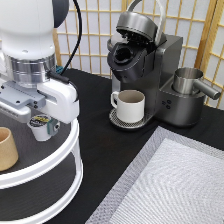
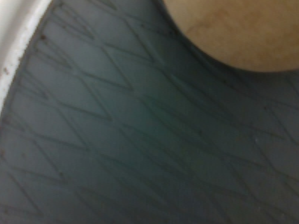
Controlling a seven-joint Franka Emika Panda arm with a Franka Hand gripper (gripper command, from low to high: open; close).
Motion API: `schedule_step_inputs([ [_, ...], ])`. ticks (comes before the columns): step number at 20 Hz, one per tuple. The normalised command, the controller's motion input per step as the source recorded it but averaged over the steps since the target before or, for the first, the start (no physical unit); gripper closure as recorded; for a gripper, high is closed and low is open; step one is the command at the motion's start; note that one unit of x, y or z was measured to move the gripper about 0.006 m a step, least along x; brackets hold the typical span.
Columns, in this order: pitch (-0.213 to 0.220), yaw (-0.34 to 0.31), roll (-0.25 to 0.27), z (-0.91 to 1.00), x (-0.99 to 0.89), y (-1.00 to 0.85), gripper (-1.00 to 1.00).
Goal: Make coffee
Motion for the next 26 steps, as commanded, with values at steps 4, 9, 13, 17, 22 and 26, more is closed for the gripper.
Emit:
schedule_step_inputs([
  [4,-0.111,0.000,-0.021,0.00,-0.27,0.00,1.00],
  [9,-0.124,0.000,-0.008,0.00,-0.24,0.00,1.00],
  [13,-0.112,0.000,0.000,0.13,-0.13,0.00,1.00],
  [17,-0.093,0.001,-0.013,0.89,0.09,0.02,1.00],
  [22,-0.008,0.081,0.096,0.97,0.29,0.07,1.00],
  [26,0.075,0.137,0.249,0.63,0.37,0.22,1.00],
])
